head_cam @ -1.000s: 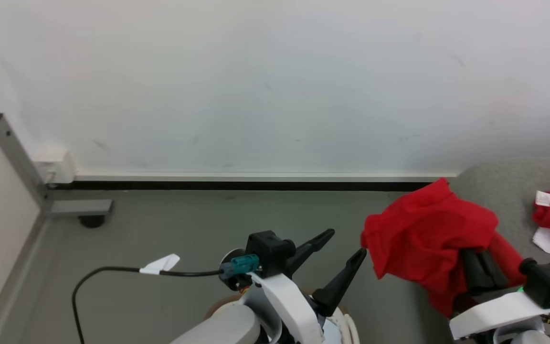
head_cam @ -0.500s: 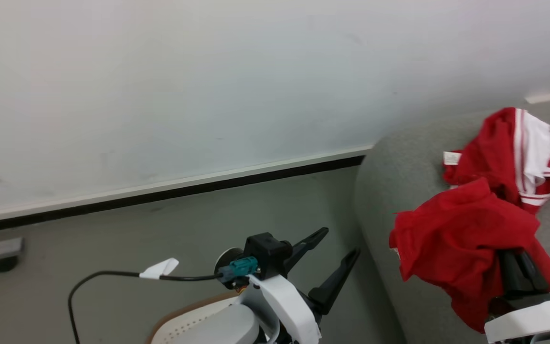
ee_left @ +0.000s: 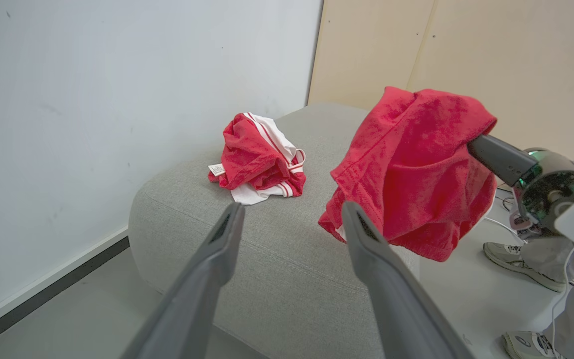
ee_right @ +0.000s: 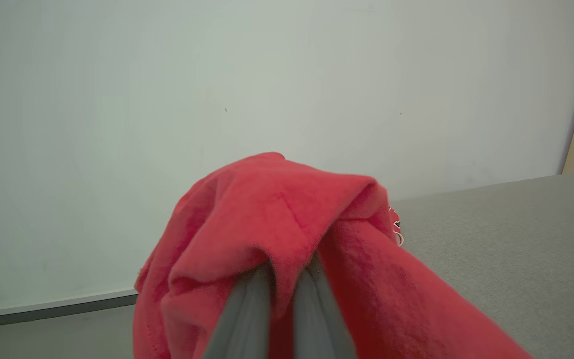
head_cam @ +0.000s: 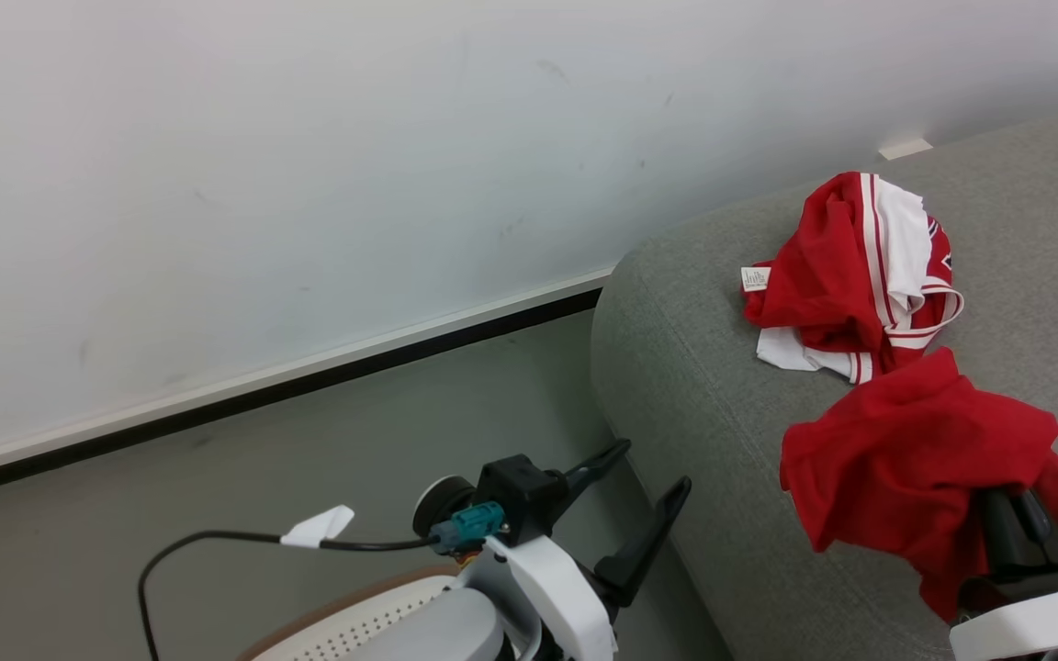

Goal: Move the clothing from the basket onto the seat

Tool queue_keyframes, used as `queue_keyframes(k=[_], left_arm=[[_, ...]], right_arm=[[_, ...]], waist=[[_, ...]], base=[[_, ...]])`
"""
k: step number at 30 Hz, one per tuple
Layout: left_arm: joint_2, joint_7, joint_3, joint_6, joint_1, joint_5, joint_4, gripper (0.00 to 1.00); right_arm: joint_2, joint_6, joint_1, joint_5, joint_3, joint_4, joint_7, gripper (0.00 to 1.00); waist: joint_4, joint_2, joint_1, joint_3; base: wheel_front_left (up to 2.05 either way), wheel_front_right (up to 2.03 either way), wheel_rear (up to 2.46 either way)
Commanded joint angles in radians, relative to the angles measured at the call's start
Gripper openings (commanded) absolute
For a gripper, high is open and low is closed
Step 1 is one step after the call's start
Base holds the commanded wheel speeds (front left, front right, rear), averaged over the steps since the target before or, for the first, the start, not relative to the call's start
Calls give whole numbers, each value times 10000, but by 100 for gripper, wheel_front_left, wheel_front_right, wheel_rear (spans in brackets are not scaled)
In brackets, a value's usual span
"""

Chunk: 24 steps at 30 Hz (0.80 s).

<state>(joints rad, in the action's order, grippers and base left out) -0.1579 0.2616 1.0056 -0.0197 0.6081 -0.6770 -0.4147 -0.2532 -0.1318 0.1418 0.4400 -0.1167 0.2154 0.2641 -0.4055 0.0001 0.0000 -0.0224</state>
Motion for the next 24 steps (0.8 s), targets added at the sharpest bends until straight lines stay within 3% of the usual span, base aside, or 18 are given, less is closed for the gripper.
queue_keyframes(k=[1, 11, 17, 24], left_arm=[[49, 21, -63, -58, -159, 229, -87, 100], [285, 30, -359, -276, -307, 673, -172, 100], [287, 23, -386, -384, -343, 837, -241, 100], [-83, -216, -312, -473, 420, 1097, -75, 100]], right_arm=[[-99, 23, -57, 72, 46, -55, 1, 0], [-391, 23, 284, 273, 14, -17, 0, 0], [-1150, 23, 995, 253, -168, 311, 0, 0], [-2298, 23, 2579, 76, 195, 1143, 0, 0]], waist=[[-43, -1, 0, -24], [92, -1, 0, 28], [395, -1, 0, 484], [1047, -1, 0, 2085]], base=[[0, 0, 0], [0, 0, 0], [0, 0, 0], [0, 0, 0]])
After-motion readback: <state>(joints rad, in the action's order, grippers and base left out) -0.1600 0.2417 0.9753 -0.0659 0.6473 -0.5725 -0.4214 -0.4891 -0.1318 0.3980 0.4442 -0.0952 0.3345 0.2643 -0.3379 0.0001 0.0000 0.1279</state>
